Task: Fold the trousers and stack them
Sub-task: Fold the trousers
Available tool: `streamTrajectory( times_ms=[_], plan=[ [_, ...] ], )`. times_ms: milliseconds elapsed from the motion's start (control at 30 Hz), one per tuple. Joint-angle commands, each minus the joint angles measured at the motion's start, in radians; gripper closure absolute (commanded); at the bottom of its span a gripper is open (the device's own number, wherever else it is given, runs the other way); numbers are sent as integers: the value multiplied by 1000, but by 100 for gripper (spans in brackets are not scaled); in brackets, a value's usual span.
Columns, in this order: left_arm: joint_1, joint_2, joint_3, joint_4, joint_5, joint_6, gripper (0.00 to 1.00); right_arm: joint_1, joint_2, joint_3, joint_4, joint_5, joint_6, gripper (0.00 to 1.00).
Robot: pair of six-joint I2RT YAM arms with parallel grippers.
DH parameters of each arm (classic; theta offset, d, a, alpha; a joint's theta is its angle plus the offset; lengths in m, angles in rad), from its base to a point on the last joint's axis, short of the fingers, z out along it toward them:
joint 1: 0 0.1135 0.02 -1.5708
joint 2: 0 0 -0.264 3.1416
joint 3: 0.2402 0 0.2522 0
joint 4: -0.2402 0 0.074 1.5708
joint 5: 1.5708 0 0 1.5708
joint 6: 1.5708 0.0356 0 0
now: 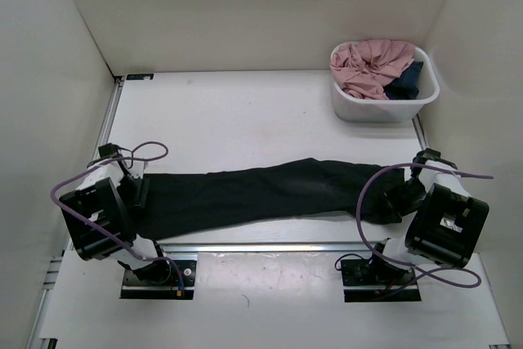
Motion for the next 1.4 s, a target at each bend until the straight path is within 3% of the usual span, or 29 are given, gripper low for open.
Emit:
streamTrajectory(
  times_ms=[0,33,133,400,667,733,767,867,933,1000,1100,1300,1367],
  plan=[
    [-23,120,-78,202,-195,-5,32,-2,1,40,10,139,36,59],
    [-23,146,-69,223,-213,-5,34,-2,1,40,10,148,36,78],
    [-35,224,-31,265,-251,13,34,-2,1,113,-20,206,26,100],
    [-89,373,89,288,-299,22,34,-2,-26,344,-76,320,-47,100],
    [-108,390,103,288,-288,32,35,-2,101,313,59,263,-89,100],
    [-108,375,84,288,-265,22,35,-2,101,263,130,176,-108,88],
    [-108,364,69,288,-265,22,35,-13,112,225,185,142,-118,63],
    [-108,355,49,288,-265,22,35,-57,84,168,255,49,-130,19],
    [-108,355,38,288,-265,22,35,-71,-6,94,288,-24,-119,13],
    [-108,334,29,278,-265,22,35,-71,-122,47,314,-24,-90,5],
    [-108,323,29,259,-256,13,34,-71,-173,-30,331,14,-21,1],
    [-108,314,38,240,-256,4,34,-59,79,25,331,81,65,1],
    [-108,289,50,219,-256,4,34,-50,147,55,375,90,74,5]
  ],
)
